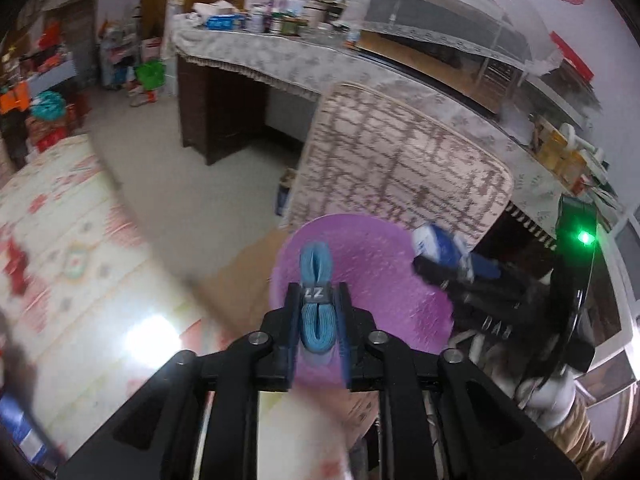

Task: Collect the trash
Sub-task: 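Carry both items to the purple basket and release them inside, then return both tools to the table toward the blue boxes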

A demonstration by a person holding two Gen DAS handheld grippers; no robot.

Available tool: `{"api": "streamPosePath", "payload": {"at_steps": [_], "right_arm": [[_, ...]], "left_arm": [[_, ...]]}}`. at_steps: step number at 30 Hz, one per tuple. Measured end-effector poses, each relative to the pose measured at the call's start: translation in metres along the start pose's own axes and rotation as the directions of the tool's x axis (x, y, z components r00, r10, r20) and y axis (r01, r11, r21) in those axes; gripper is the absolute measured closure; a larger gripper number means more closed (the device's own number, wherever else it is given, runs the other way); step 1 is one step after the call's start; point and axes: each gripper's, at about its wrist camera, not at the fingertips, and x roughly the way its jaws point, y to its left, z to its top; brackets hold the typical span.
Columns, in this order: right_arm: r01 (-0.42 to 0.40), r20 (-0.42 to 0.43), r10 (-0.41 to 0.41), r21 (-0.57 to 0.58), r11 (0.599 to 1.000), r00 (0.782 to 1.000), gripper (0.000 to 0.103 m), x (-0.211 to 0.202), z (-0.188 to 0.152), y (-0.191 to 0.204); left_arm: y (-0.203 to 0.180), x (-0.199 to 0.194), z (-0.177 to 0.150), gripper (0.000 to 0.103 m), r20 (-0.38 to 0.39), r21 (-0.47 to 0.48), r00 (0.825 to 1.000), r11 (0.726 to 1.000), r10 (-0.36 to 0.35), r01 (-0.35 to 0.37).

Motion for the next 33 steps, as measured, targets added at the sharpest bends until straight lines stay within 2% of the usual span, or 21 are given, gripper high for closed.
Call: {"api": "streamPosePath", "payload": {"at_steps": [1,2,3,7,12,17,20,24,28,33], "right_arm": [[0.005,-0.002,-0.005,0.007,1.0,1.0,0.02,0.002,0.0,-0.004],[0.006,-0.005,-0.006,0.014,1.0,1.0,0.02,0.003,-0.001,-0.006],[0.003,-0.008,-0.003,0.022,1.0,1.0,0.02,0.004,-0.002,-0.01],[-0.013,-0.014,0.013,0.039,0.999,1.0,0.018,0.004,-0.008,-0.014],[-0.043,-0.015,0.043,0.03,0.999,0.999,0.018,-0.002,-0.017,-0.005],[-0.111,-0.027,0.11,-0.006,0.994,0.994,0.018,-0.007,-0.029,0.026],[-0.146,-0.042,0.144,-0.034,0.989,0.989,0.018,-0.008,-0.038,0.047],[-0.167,-0.049,0.164,-0.069,0.984,0.985,0.018,-0.014,-0.052,0.067],[-0.129,-0.034,0.127,-0.065,0.989,0.991,0.018,-0.031,-0.064,0.058],[0.005,-0.016,-0.005,-0.019,1.0,1.0,0.018,-0.066,-0.081,0.013]], "left_arm": [[-0.004,0.008,0.003,0.05,-0.011,0.007,1.0,1.0,-0.002,0.002],[-0.007,0.014,0.006,0.04,-0.015,0.009,1.0,1.0,-0.001,0.001],[-0.009,0.017,0.007,0.036,-0.012,0.011,1.0,1.0,-0.001,0.002],[-0.013,0.019,0.001,0.036,-0.029,0.01,1.0,1.0,-0.001,0.001],[-0.004,-0.009,-0.021,0.034,-0.005,-0.017,0.999,0.999,0.047,-0.047],[0.019,-0.047,-0.056,0.032,0.014,-0.091,0.995,0.992,0.094,-0.092],[0.037,-0.071,-0.077,0.032,0.025,-0.14,0.989,0.98,0.145,-0.14],[0.065,-0.105,-0.103,0.032,0.046,-0.222,0.983,0.961,0.178,-0.163],[0.086,-0.135,-0.123,0.032,0.072,-0.278,0.976,0.944,0.208,-0.18],[0.094,-0.157,-0.141,0.031,0.095,-0.266,0.965,0.941,0.243,-0.21]]}}
